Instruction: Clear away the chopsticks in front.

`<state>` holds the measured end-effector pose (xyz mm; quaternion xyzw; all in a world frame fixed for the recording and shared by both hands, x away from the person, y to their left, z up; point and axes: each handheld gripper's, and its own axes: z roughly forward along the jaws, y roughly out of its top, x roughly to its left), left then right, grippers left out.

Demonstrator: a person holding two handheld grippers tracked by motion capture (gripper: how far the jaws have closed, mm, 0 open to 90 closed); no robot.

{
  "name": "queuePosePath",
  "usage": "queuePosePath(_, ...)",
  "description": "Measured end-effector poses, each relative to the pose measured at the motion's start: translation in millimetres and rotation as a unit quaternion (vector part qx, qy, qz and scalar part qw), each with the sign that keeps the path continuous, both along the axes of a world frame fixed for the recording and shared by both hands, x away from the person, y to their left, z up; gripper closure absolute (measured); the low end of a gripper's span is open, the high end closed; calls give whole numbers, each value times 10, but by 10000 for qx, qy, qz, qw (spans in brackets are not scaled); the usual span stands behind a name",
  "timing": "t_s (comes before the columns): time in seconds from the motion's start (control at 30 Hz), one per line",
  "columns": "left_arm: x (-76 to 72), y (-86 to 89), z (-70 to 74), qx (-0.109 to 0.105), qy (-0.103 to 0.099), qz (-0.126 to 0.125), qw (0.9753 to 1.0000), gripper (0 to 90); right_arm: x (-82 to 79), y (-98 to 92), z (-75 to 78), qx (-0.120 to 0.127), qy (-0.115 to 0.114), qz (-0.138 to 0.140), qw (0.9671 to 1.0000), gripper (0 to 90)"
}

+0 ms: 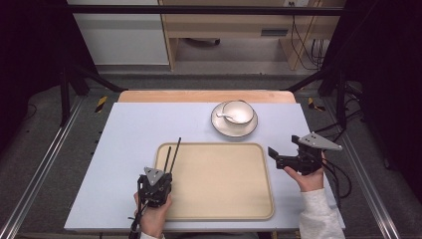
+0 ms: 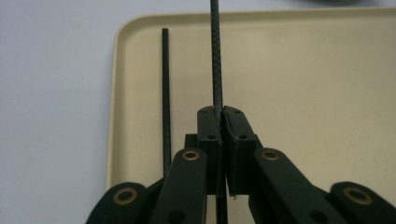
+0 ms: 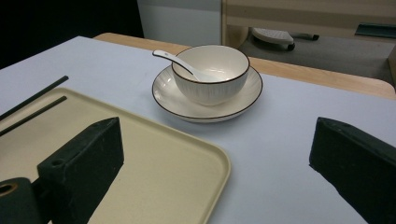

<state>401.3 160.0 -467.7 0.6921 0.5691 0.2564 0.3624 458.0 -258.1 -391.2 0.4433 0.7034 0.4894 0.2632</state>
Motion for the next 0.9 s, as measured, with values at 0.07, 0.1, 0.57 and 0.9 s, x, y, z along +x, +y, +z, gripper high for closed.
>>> queuePosePath(0.07,-21,-7,-44,-12,69,8,10000,859,1,3,-1,14,6,-5,10000,33)
queuePosePath(0.1,-26,-8,-58,16,109,-8,9999,860,3,4,-3,5,8,-1,10000,33)
queuePosePath(0.57,-43,-97,-112,229,299,-23,9993,855,9,16,-14,-22,24,17,10000,33)
queuePosePath(0.9,18,-7,36,-28,172,-251,9995,777,6,14,-12,-24,34,19,10000,31)
